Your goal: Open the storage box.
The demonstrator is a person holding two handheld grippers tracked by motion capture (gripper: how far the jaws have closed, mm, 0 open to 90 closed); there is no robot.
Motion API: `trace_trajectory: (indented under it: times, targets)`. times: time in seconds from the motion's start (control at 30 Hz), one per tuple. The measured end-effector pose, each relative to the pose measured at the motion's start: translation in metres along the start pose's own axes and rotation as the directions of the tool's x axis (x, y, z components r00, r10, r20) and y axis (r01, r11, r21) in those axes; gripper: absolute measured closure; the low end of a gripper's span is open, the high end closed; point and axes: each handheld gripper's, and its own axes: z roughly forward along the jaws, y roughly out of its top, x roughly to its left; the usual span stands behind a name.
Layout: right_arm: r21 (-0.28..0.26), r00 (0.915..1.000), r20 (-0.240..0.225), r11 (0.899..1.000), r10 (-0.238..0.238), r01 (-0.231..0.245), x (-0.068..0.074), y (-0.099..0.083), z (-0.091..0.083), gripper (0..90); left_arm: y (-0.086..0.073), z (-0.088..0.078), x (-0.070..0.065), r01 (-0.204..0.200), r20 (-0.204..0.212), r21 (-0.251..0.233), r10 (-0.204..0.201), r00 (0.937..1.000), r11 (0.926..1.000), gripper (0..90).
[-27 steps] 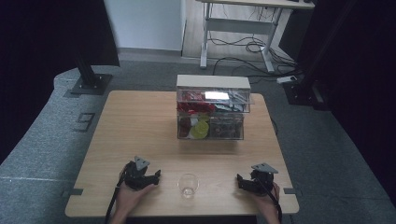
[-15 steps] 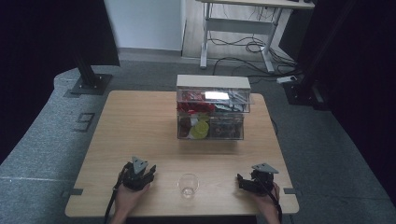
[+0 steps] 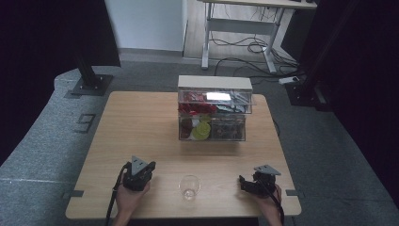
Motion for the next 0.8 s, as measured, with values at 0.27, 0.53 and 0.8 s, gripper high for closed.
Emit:
trace_trajectory:
  times: [0.27,0.53,0.8]
  targets:
    - [-0.002,1.0000,0.002,1.000,0.003,-0.003,0.000,0.000,0.000,13.8,0.017,0.013,-0.011,0.004,0.061,-0.004,-0.004,0.9981,1.0000,90.0]
    - [-0.002,1.0000,0.003,1.000,0.006,-0.006,0.001,0.000,0.000,13.8,0.025,0.028,-0.018,0.015,0.123,0.006,-0.015,0.9923,0.9999,90.0]
    - [-0.003,0.9999,0.006,1.000,0.009,-0.009,0.000,0.000,-0.001,14.2,0.032,0.047,-0.020,0.026,0.160,0.027,-0.030,0.9867,0.9993,90.0]
